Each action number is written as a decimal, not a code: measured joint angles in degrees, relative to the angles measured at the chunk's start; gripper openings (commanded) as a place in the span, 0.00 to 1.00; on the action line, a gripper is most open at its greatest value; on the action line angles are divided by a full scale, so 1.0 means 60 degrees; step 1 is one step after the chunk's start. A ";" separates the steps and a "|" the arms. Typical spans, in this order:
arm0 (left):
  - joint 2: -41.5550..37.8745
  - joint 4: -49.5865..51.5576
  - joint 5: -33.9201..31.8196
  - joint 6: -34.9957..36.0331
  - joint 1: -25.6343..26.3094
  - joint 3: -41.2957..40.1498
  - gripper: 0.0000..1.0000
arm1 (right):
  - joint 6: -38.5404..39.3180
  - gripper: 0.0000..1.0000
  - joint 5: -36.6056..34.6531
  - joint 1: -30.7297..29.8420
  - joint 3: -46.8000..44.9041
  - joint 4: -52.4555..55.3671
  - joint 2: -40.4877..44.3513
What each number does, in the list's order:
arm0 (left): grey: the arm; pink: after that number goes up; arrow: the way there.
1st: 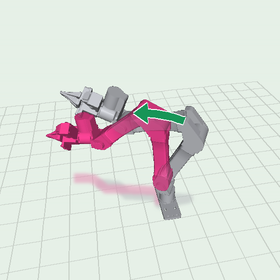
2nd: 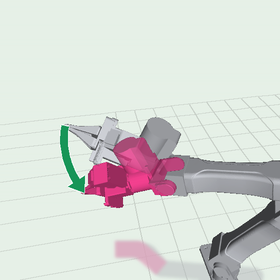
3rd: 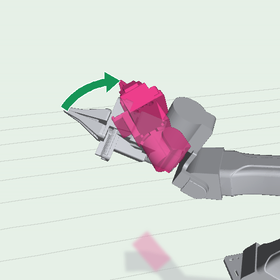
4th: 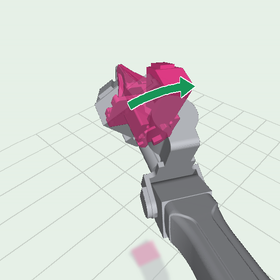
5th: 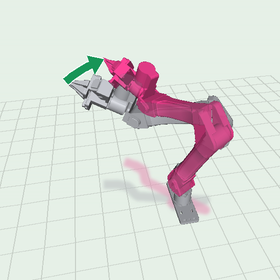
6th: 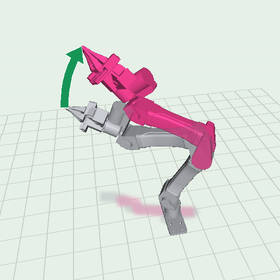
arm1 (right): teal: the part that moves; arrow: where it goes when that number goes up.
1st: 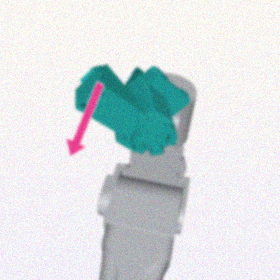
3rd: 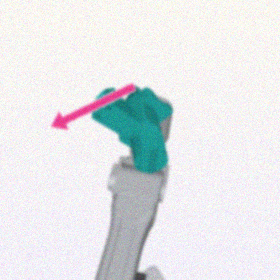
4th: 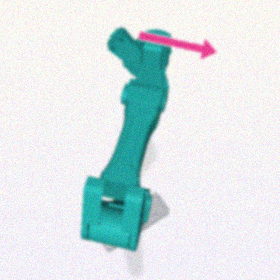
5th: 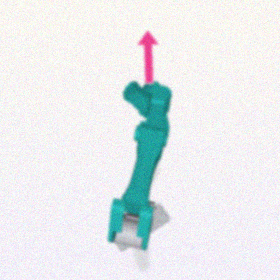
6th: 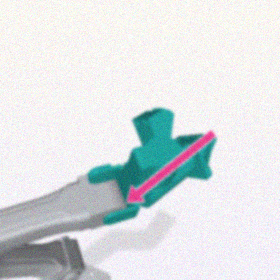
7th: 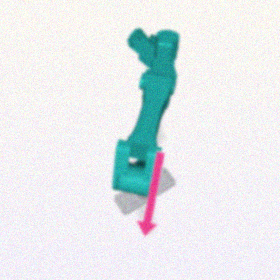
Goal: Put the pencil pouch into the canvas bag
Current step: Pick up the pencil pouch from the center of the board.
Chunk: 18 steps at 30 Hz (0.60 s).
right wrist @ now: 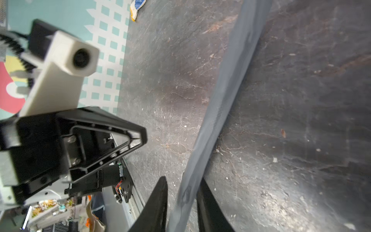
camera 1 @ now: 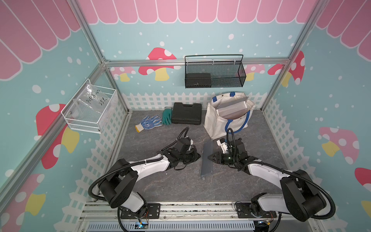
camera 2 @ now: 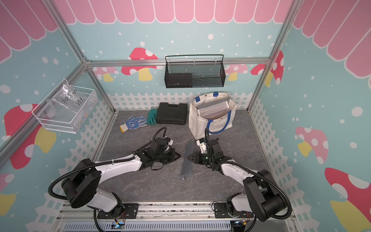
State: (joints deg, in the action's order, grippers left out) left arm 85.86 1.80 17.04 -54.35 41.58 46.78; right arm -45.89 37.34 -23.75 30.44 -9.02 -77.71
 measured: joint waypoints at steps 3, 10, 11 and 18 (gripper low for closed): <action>-0.0135 0.0237 -0.0047 0.0135 -0.0011 0.0000 0.00 | 0.0044 0.22 -0.0102 0.0000 0.0058 0.0164 -0.0554; -0.0317 0.0535 -0.0313 0.0135 -0.0062 -0.0018 0.00 | 0.0197 0.00 -0.0222 0.0000 0.0637 0.0339 -0.1337; -0.0382 0.0550 -0.0353 0.0135 -0.0066 -0.0033 0.03 | 0.0200 0.00 -0.0222 0.0000 0.0692 0.0335 -0.1319; -0.1155 0.0980 -0.0747 0.0324 -0.0321 -0.0335 0.41 | 0.0095 0.00 -0.0124 -0.0022 0.0907 0.0681 0.0302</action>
State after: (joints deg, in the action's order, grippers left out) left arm 78.94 7.68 12.56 -52.40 39.66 44.77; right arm -45.32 36.60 -23.88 35.88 -4.93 -75.90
